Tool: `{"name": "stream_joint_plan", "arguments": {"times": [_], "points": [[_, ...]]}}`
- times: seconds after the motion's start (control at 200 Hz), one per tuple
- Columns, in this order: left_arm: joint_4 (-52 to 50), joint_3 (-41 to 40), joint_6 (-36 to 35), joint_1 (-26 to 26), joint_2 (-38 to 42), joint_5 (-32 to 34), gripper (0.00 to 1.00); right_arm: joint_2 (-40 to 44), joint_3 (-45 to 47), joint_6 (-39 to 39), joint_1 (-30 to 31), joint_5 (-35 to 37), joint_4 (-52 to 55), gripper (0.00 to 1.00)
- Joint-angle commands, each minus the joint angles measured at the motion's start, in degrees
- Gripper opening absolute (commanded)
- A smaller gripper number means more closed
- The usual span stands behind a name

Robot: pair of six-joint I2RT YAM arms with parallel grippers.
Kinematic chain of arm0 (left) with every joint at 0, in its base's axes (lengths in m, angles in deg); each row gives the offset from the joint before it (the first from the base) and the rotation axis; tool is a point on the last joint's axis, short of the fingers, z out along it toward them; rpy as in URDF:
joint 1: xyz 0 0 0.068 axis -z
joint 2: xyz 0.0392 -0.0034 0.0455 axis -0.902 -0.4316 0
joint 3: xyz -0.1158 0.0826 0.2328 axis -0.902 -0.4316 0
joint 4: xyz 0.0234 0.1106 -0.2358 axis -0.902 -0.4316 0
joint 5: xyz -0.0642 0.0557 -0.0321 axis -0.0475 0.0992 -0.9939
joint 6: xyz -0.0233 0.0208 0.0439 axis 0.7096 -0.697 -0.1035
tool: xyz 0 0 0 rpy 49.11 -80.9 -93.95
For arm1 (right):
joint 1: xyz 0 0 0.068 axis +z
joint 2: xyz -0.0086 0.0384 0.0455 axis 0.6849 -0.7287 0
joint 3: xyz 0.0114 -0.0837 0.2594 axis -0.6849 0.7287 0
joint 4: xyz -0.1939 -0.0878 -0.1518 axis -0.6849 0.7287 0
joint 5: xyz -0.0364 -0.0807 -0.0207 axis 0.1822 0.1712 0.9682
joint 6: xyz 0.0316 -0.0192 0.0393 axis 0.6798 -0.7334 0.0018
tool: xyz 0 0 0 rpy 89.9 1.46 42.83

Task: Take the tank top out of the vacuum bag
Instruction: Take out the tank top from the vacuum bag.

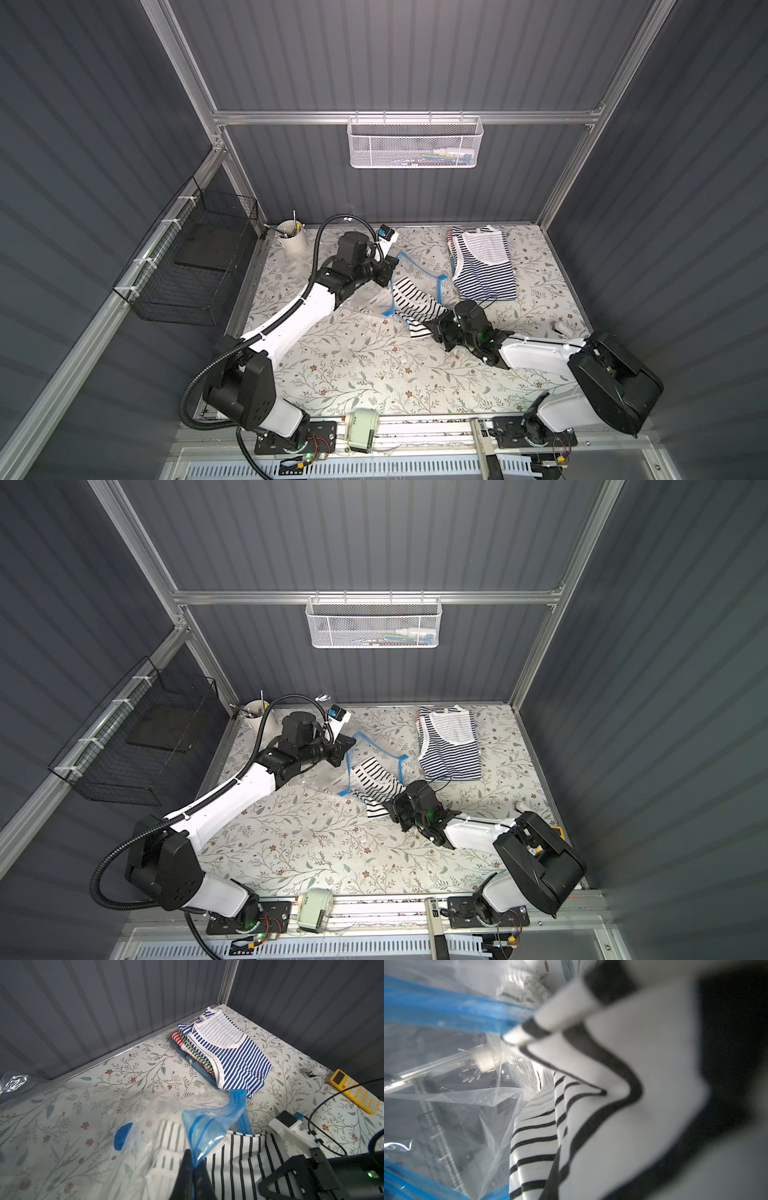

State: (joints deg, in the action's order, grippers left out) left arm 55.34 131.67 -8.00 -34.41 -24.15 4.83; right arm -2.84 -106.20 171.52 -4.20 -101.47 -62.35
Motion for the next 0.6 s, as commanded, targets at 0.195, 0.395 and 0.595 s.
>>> {"name": "stream_joint_plan", "arguments": {"times": [0.195, 0.395, 0.595], "points": [[-0.1, 1.3, 0.0, 0.1, 0.1, -0.6, 0.0, 7.6, -2.9, -3.7, -0.7, -3.1, 10.1, 0.14], [-0.2, 1.4, -0.4, 0.1, 0.4, -0.2, 0.0, 11.0, -5.4, -8.0, -3.2, -9.2, 18.9, 0.24], [-0.3, 1.2, -0.6, 0.1, 0.7, 0.1, 0.0, 9.2, -7.7, -11.0, -5.1, -11.7, 21.3, 0.01]]}}
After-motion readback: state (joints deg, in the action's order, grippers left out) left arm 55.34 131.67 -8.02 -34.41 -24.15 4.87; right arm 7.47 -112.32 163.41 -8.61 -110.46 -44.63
